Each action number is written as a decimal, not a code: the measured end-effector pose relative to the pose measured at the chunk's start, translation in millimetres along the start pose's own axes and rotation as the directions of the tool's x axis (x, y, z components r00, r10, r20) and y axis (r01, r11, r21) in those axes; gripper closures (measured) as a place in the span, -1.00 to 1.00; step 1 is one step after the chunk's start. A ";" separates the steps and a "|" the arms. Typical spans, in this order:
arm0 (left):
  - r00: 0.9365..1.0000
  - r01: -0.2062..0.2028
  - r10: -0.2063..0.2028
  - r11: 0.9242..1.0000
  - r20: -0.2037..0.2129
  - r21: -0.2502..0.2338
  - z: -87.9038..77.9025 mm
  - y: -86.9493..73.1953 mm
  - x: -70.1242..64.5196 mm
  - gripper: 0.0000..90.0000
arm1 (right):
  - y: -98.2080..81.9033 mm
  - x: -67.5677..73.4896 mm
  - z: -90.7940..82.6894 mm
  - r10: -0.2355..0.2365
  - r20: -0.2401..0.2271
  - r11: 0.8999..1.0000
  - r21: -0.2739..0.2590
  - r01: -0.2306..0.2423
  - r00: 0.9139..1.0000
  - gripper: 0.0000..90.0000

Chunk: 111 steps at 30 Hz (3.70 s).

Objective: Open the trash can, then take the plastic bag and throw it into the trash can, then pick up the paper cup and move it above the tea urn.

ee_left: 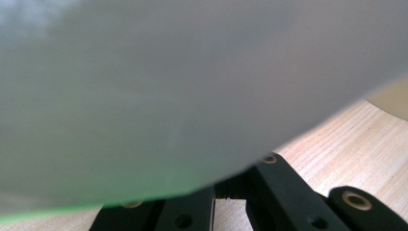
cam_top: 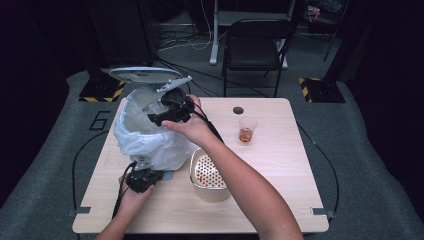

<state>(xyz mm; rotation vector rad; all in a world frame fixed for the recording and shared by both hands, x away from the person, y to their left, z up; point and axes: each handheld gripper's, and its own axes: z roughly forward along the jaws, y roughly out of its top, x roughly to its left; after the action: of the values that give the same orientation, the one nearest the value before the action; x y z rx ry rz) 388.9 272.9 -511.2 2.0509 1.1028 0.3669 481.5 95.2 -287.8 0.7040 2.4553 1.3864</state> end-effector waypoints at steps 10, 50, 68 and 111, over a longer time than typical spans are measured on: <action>1.000 0.008 -0.008 1.000 -0.003 -0.008 0.8 -0.5 -0.5 1.00 | -0.7 0.7 -6.7 0.006 0.001 1.000 -0.021 -0.006 1.000 -0.56; 0.998 0.055 -0.055 0.998 0.012 -0.018 0.7 -2.1 -3.8 1.00 | -86.4 -39.6 -95.7 -0.008 0.123 1.000 0.012 0.007 0.992 0.09; 0.997 0.071 -0.071 0.997 0.014 -0.031 1.2 -2.5 -4.8 1.00 | -159.5 -64.7 -84.0 0.047 0.109 0.996 0.073 -0.055 0.993 0.45; 0.998 0.067 -0.067 0.997 0.011 -0.030 0.9 -3.0 -4.7 1.00 | -224.2 -64.2 -131.3 0.107 0.075 0.984 0.134 -0.116 0.991 0.83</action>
<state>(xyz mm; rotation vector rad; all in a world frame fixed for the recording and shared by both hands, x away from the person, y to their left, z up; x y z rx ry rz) 384.8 269.6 -513.6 1.9815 1.1499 0.3375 415.1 -132.4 -411.9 0.9169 2.5117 1.2161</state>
